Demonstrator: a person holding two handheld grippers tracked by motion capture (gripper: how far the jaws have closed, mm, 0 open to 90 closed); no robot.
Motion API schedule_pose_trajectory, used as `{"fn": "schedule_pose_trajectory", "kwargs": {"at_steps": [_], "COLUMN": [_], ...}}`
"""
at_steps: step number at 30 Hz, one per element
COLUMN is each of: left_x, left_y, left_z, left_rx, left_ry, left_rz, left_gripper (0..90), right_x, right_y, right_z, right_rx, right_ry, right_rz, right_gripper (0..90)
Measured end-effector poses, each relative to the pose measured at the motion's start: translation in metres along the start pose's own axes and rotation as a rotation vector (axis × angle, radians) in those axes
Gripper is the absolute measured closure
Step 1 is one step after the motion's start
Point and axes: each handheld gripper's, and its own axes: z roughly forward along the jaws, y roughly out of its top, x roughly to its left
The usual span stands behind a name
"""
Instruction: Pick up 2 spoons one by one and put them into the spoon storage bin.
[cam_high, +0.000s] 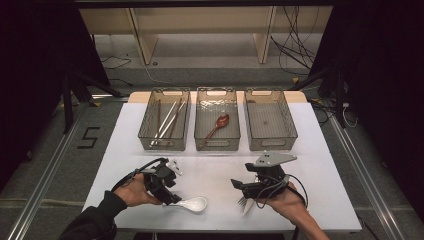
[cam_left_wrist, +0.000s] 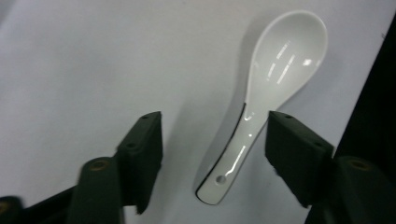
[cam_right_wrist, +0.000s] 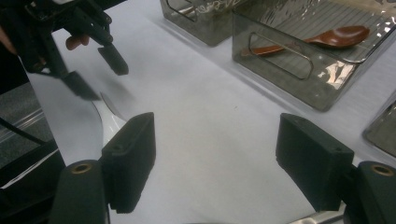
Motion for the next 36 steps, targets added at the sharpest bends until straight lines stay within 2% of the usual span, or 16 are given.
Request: {"fn": "schedule_pose_trajectory", "kwargs": {"at_steps": [2,5,9,13,20,27,30,36], "left_x": [-0.002,-0.005,-0.011,-0.015,-0.018,-0.019,-0.020,-0.022], "left_y": [0.000,0.000,0.001,0.000,0.001,0.002,0.003,0.004], "left_z": [0.003,0.006,0.010,0.015,0.021,0.023,0.023,0.023], "left_rx": [0.018,0.021,0.028,0.090,0.121,0.140,0.149,0.162], "left_ry": [-0.007,-0.014,-0.023,-0.005,-0.008,0.028,0.032,0.009], "left_rz": [0.006,0.020,0.052,0.115,0.158,0.184,0.205,0.234], "left_gripper": [24.3,20.2,20.9,32.3,52.8,64.9,67.0,74.2], "right_x": [0.000,0.000,0.000,0.000,0.000,0.000,0.000,0.000], "right_y": [0.000,0.000,0.000,0.000,0.000,0.000,0.000,0.000], "right_z": [0.000,0.000,0.000,0.000,0.001,0.001,0.001,0.001], "right_rx": [0.000,0.001,0.001,0.000,0.002,0.005,0.005,0.006], "right_ry": [0.001,0.001,0.001,0.001,0.003,0.002,0.001,-0.001], "right_rz": [-0.002,-0.002,-0.003,-0.005,-0.006,-0.008,-0.007,-0.007], "right_gripper": [29.7,29.7,29.7,29.7,29.8,29.8,29.8,29.9]}}
